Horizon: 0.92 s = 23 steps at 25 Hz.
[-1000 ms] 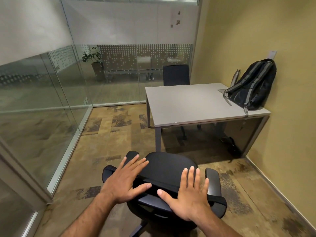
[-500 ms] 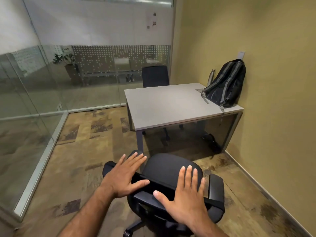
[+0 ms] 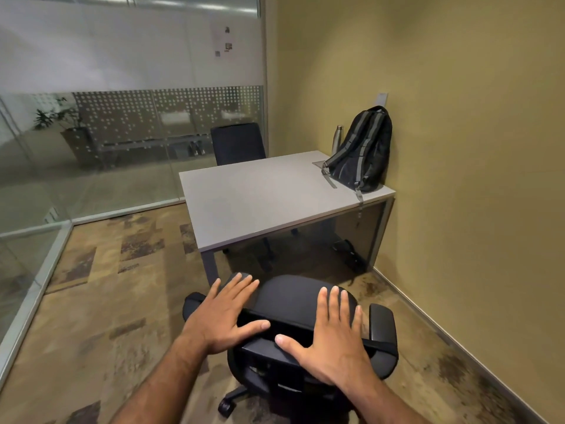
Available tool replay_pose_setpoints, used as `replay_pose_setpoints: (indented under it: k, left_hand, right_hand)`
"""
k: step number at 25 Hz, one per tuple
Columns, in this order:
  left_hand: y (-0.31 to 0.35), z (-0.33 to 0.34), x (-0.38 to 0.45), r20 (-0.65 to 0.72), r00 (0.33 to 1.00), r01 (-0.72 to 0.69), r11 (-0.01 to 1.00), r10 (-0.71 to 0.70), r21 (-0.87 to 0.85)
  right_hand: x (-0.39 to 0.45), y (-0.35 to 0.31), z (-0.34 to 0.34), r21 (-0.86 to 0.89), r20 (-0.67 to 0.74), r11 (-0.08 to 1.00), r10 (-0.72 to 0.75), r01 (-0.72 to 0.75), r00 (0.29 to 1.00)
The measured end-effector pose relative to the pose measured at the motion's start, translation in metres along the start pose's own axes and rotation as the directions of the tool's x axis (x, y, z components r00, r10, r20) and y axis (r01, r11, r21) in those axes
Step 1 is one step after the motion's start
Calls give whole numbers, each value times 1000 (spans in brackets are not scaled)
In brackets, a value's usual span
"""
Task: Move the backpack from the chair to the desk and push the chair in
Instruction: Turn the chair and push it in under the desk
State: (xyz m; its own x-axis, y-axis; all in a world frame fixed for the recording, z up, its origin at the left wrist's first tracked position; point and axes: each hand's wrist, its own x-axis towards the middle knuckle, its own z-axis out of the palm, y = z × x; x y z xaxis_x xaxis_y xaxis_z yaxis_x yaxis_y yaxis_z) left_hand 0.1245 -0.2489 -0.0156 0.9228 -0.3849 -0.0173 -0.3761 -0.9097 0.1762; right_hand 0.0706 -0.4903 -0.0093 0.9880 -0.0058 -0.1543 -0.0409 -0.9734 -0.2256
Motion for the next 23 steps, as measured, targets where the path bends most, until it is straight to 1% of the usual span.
replay_pose_setpoints:
  k: [5,9,13,18,23]
  left_hand:
    - [36,6,49,46,996,80,997,-81,22]
    - [84,18,91,3,981,193,981,-193,18]
    - [134,24,136,-30,953,300,954,-301,-24]
    - [183,31,194,-70,912,403,915,-404,-25]
    - [220,37,250,-85,874,477,878,-478,-34]
  right_hand:
    - [47,53,-15,-1,-43,997,-77,77,996]
    - [92,116,-35,-16,-31,982,-191,190,981]
    - [138,174,-59,-21,-38,954,-300,299,953]
    - [199,233,-86,-25,-17,923,-384,384,923]
    - [262,279,-106,-34,3,884,-466,466,885]
